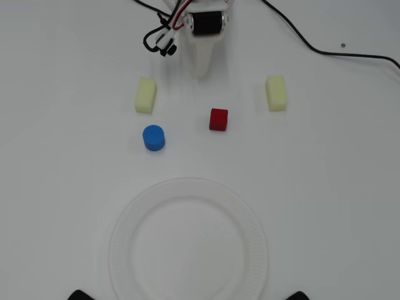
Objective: Grasp a red block and put it in the dish.
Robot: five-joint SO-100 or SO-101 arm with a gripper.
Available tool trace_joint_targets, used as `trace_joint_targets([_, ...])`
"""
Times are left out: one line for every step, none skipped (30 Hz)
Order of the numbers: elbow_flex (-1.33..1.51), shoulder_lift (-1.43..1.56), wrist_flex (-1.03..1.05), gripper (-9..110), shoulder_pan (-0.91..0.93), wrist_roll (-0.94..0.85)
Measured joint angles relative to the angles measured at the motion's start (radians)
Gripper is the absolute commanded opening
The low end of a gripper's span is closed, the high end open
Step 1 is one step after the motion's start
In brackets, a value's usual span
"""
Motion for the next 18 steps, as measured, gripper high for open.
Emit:
trace_joint_targets([0.000,0.000,0.000,0,0.000,0.000])
trace_joint_targets([0.000,0.000,0.000,0,-0.014,-0.017])
trace_joint_targets([0.000,0.000,0.000,0,-0.028,-0.049])
trace_joint_targets([0.000,0.000,0.000,0,-0.034,-0.071])
trace_joint_targets([0.000,0.000,0.000,0,-0.037,-0.080])
trace_joint_targets([0.000,0.000,0.000,0,-0.037,-0.087])
trace_joint_targets([0.000,0.000,0.000,0,-0.040,-0.092])
trace_joint_targets([0.000,0.000,0.000,0,-0.041,-0.095])
trace_joint_targets([0.000,0.000,0.000,0,-0.041,-0.097])
trace_joint_targets([0.000,0.000,0.000,0,-0.041,-0.098])
trace_joint_targets([0.000,0.000,0.000,0,-0.041,-0.098])
trace_joint_targets([0.000,0.000,0.000,0,-0.041,-0.098])
trace_joint_targets([0.000,0.000,0.000,0,-0.041,-0.098])
trace_joint_targets([0.000,0.000,0.000,0,-0.041,-0.098])
trace_joint_targets([0.000,0.000,0.000,0,-0.041,-0.098])
trace_joint_targets([0.000,0.000,0.000,0,-0.041,-0.098])
trace_joint_targets([0.000,0.000,0.000,0,-0.041,-0.098])
trace_joint_targets([0.000,0.000,0.000,0,-0.041,-0.098])
